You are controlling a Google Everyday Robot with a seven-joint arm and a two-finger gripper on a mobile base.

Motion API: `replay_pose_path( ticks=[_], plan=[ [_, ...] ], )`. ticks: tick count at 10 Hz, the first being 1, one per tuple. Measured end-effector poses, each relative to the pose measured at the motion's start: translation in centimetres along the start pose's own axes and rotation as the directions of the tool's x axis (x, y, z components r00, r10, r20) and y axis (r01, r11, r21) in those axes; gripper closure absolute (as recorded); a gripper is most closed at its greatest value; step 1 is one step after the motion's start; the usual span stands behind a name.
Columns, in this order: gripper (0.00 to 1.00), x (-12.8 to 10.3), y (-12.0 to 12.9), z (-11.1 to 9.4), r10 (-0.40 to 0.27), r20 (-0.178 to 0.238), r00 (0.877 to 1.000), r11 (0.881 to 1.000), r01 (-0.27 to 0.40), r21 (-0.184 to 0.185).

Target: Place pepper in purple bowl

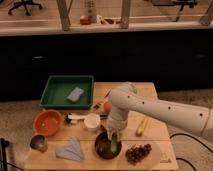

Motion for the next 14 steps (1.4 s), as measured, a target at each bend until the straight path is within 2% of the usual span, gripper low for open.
replay_pose_path(
  ticks=[6, 9, 11, 13, 14],
  plan=[
    [1.00, -0.3, -0.6, 0.3, -0.036, 0.006, 0.999, 0.999, 0.036, -0.006],
    [0.76, -0.3, -1.0, 0.0, -0.055, 0.014, 0.998, 0.998, 0.055, -0.005],
    [0.53, -0.5, -1.3, -0.2, -0.068, 0.019, 0.998, 0.998, 0.068, -0.011],
    [0.36, -0.6, -1.3, -0.4, -0.070, 0.021, 0.997, 0.997, 0.071, -0.013],
    [0.23, -0.7, -1.4, -0.5, -0.074, 0.022, 0.997, 0.997, 0.074, -0.017]
  ],
)
